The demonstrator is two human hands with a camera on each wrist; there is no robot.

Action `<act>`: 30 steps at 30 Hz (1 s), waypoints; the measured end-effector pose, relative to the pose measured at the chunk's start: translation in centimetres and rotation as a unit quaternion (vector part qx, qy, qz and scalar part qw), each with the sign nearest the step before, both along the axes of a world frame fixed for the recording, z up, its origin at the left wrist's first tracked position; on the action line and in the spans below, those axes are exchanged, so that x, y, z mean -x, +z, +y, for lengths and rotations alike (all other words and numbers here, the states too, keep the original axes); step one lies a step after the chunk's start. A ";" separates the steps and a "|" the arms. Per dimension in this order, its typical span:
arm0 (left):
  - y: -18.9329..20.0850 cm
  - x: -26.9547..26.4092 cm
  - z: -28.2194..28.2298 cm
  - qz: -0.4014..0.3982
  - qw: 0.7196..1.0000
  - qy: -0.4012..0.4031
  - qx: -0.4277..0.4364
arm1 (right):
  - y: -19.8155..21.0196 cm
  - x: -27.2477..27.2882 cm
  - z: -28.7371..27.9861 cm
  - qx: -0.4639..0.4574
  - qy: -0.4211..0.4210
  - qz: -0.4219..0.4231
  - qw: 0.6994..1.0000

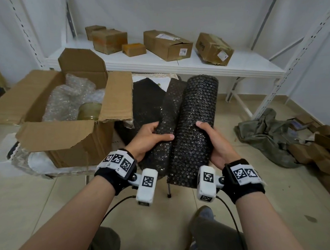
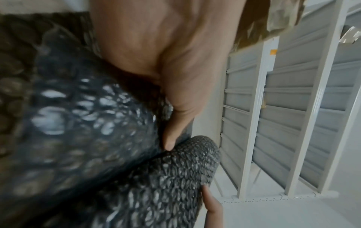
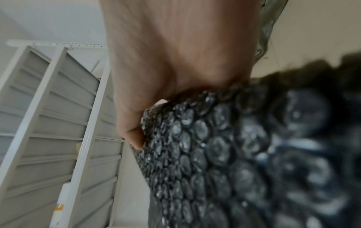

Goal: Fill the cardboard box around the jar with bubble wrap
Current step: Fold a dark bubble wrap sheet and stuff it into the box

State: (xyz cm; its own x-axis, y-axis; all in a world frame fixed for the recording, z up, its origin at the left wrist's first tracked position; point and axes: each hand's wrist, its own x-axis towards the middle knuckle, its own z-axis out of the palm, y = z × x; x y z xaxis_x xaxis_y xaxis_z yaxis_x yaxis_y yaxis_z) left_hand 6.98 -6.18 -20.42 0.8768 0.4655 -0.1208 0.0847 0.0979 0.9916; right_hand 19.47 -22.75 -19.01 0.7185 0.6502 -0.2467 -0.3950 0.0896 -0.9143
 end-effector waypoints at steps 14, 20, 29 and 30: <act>1.9 0.1 -1.4 -0.027 0.994 -0.103 -0.027 | -0.7 -0.3 1.0 0.020 -0.082 -0.044 0.995; 0.4 -0.3 -2.1 -0.046 0.997 -0.047 -0.050 | -0.9 0.1 1.6 0.001 -0.077 -0.037 0.996; 0.7 -0.5 -2.4 -0.064 0.997 -0.044 0.027 | -0.4 0.4 1.5 -0.036 -0.074 -0.022 0.996; 1.0 -0.4 -2.5 -0.062 0.997 -0.038 0.025 | -0.4 0.4 1.5 -0.032 -0.071 -0.030 0.997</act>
State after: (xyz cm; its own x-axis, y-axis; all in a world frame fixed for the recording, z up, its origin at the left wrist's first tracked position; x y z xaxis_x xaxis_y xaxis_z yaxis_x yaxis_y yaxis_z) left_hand 7.42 -8.70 -19.46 0.9189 0.3933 -0.0299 -0.0300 0.1452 0.9889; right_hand 19.03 -21.28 -19.39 0.8166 0.5541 -0.1614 -0.3187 0.1999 -0.9265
